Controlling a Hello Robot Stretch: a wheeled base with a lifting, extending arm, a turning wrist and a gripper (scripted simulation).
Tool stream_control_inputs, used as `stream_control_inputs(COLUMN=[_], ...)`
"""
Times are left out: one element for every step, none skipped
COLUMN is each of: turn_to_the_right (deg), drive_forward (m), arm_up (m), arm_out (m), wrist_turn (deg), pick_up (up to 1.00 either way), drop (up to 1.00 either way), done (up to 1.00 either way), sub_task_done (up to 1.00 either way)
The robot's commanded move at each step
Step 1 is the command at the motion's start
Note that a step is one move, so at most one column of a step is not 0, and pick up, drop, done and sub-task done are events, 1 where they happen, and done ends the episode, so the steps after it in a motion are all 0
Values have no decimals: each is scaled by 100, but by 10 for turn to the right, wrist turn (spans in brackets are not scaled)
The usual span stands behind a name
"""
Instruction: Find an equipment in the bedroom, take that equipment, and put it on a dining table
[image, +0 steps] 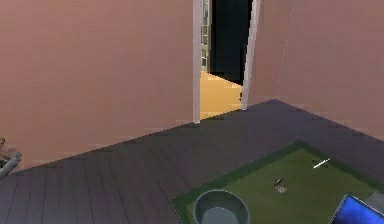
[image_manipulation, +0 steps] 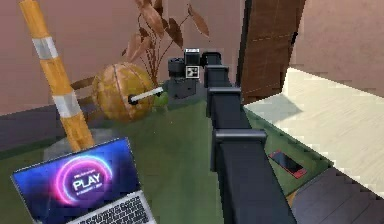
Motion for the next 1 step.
stream_control_inputs(turn_to_the_right=[0], drive_forward=[0], arm_up=[0], arm_out=[0], wrist_turn=[120], pick_up=[0], drop=[0], done=[0], sub_task_done=[0])
